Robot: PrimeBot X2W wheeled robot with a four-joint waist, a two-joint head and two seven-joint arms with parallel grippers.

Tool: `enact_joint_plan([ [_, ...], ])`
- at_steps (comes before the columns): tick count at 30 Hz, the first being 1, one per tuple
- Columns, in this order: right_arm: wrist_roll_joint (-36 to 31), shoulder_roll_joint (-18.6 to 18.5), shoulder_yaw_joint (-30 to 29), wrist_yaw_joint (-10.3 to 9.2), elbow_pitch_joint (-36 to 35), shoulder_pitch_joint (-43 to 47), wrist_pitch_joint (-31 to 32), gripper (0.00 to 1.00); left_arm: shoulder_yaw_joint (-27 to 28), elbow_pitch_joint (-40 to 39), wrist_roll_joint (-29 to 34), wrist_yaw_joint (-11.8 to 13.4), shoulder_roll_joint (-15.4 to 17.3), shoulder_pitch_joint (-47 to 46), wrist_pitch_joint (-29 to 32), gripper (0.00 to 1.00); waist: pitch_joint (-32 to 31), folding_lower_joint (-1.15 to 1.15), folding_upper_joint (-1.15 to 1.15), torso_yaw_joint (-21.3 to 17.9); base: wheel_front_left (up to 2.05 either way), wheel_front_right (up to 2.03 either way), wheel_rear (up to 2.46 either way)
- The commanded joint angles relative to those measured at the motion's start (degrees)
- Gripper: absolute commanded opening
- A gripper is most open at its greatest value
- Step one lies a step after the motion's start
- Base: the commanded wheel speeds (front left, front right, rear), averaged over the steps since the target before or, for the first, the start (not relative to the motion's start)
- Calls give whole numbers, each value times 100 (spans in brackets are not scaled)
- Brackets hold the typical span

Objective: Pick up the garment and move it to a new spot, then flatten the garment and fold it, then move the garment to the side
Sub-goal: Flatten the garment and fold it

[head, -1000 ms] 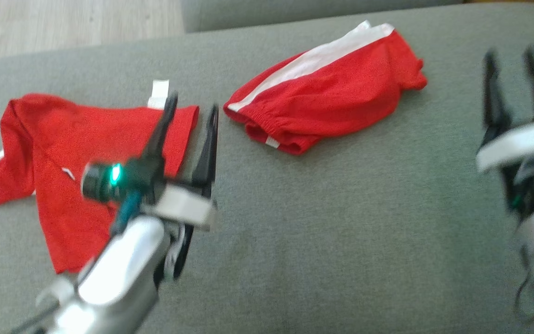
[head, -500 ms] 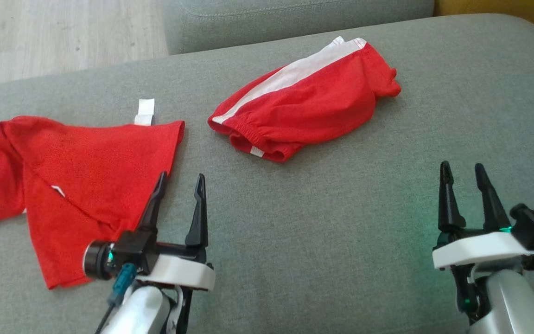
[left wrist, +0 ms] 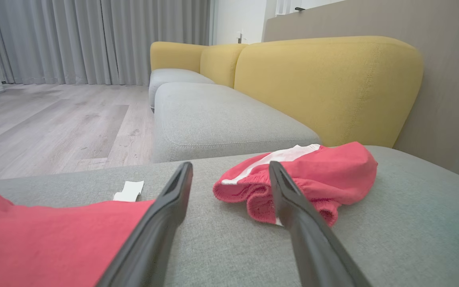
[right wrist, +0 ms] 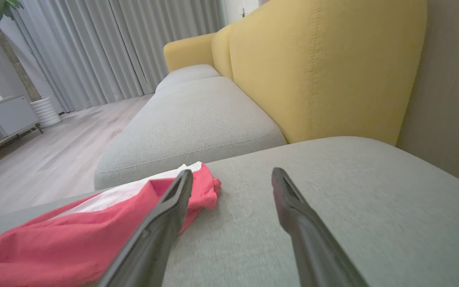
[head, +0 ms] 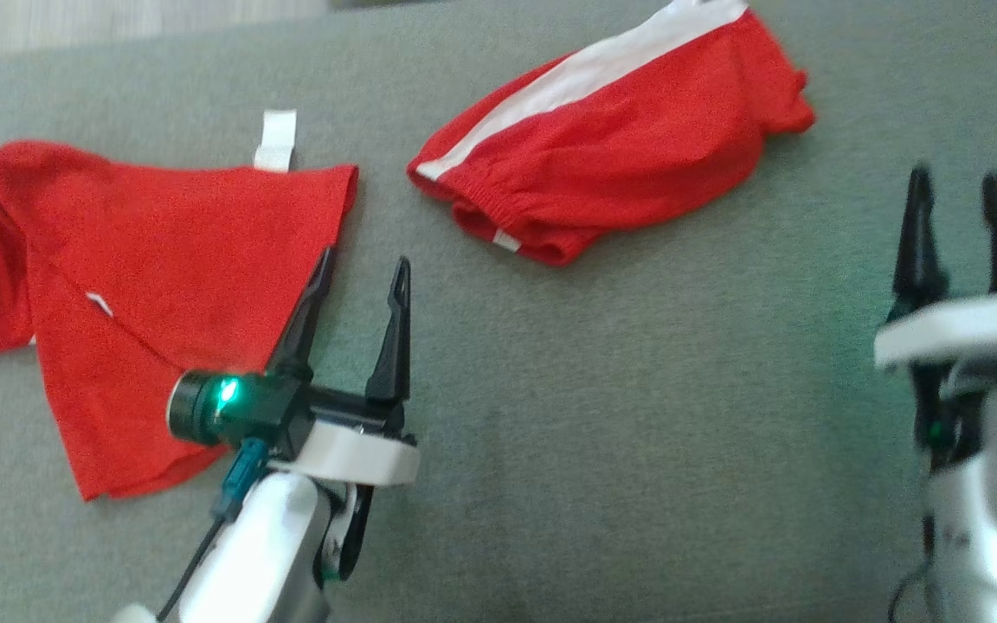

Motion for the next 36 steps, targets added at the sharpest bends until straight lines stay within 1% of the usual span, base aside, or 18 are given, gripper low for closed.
enact_joint_plan([
  [1, -68, -33, 43, -4, -76, -438, 141, 100, 216, -129, 74, -47, -2, -249, -29, 100, 339, -1, 0, 243, 0, 0, 0],
  [4, -255, -194, -117, -4, 327, -1045, 632, 100, 217, -89, 165, -147, -67, -398, -29, 100, 596, -1, 0, 428, 0, 0, 0],
  [8, -213, -327, -353, -4, 998, -1861, 1223, 100, 255, -78, 259, -240, -140, -537, -29, 100, 890, -1, 0, 629, 0, 0, 0],
  [13, -364, -678, -490, -4, 1898, -2587, 1513, 100, 247, -67, 347, -344, -249, -658, -29, 100, 1141, -1, 0, 861, 0, 0, 0],
  [14, -364, -678, -490, -4, 1898, -2587, 1513, 100, 247, -67, 347, -344, -249, -658, -29, 100, 1141, -1, 0, 861, 0, 0, 0],
  [15, -418, -809, -465, -4, 2230, -2809, 1584, 100, 245, -71, 372, -379, -287, -704, -29, 100, 1214, -1, 0, 936, 0, 0, 0],
  [16, -418, -809, -465, -4, 2230, -2809, 1584, 100, 245, -71, 372, -379, -287, -704, -29, 100, 1214, -1, 0, 936, 0, 0, 0],
  [23, -459, -1171, -69, -4, 3139, -3400, 1783, 100, 152, -16, 456, -478, -381, -843, -29, 100, 1412, -1, 0, 1086, 0, 0, 0],
  [30, -392, -1395, 585, -4, 3708, -3724, 1858, 100, 89, -20, 456, -469, -425, -935, -29, 100, 1507, -1, 0, 1129, 0, 0, 0],
  [31, -329, -1410, 649, -4, 3771, -3756, 1859, 38, 92, -20, 455, -466, -428, -942, -29, 100, 1510, -1, 0, 1124, 0, 0, 0],
  [32, -268, -1422, 710, -4, 3824, -3781, 1847, 0, 101, -18, 453, -462, -430, -947, -29, 100, 1509, -1, 0, 1112, 0, 0, 0],
  [36, -59, -1530, 967, -4, 3949, -3808, 1687, 0, 164, 12, 460, -454, -434, -928, -29, 100, 1435, -1, 0, 1018, 0, 0, 0],
])
